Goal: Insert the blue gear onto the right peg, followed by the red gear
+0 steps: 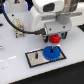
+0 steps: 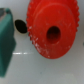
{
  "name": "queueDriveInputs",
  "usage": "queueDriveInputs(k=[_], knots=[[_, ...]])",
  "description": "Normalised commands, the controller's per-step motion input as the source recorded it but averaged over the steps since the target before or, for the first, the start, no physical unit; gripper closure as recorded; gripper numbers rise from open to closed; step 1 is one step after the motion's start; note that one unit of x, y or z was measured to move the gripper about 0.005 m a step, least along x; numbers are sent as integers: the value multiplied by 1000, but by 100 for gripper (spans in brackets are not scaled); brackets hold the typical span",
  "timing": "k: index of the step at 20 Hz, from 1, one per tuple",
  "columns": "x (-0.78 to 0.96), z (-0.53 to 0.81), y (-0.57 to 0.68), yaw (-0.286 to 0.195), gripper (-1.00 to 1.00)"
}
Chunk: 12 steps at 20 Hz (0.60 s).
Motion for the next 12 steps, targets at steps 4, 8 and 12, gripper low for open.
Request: queueDriveInputs(k=[4, 8, 12], knots=[[33, 12, 3, 0, 100], [41, 257, 10, 0, 100], [229, 587, 14, 0, 100]])
